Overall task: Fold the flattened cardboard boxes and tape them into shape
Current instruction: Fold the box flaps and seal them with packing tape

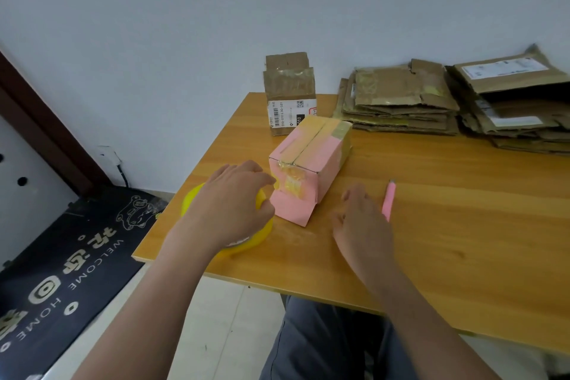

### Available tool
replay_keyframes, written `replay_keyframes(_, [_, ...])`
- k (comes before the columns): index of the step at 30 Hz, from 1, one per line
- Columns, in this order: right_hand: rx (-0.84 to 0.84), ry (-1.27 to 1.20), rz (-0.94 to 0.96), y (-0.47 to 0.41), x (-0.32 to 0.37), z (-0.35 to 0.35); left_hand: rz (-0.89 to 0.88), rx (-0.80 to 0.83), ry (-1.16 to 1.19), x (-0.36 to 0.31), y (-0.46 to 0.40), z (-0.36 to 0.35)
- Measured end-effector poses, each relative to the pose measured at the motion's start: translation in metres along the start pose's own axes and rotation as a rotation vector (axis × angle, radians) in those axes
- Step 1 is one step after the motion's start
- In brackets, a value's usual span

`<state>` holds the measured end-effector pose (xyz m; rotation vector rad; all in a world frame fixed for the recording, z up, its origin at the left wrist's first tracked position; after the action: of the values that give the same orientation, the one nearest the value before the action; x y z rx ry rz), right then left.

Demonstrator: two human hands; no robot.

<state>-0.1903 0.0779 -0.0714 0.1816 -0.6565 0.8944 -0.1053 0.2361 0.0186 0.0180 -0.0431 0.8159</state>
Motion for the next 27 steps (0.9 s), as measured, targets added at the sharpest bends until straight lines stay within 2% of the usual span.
replay_keyframes(4, [-0.07, -0.143, 0.028, -0.027, -0.021, 0.021, 0.137, -0.049, 0.086, -0.014, -0.017, 0.008])
replay_keyframes(8, [-0.084, -0.298, 0.07, -0.064, -0.03, 0.035, 0.296, 0.055, -0.016, -0.021, -0.043, 0.0])
replay_keyframes(13, [0.061, -0.538, 0.066, -0.108, -0.022, 0.036, 0.333, 0.086, 0.041, -0.028, -0.065, -0.01])
replay_keyframes(17, [0.207, -0.85, -0.108, -0.125, -0.02, 0.021, 0.331, 0.096, 0.116, -0.033, -0.078, -0.013])
replay_keyframes(22, [0.088, -0.799, -0.153, -0.123, -0.044, 0.035, 0.299, 0.085, 0.253, -0.041, -0.093, -0.013])
replay_keyframes(27, [-0.147, -0.647, -0.169, -0.11, -0.09, 0.069, 0.262, 0.127, 0.504, -0.072, -0.114, -0.021])
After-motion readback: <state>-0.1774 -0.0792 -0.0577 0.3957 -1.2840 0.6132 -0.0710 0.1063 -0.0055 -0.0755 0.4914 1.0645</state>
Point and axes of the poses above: each hand's wrist, its own y-axis away from the middle knuckle, its own z-axis out of the back of the hand, x = y × z, the point moved 7 cm from there along -y, towards the middle knuckle, and after that the axes turned 8 degrees about -y, right-handed, at the moved point
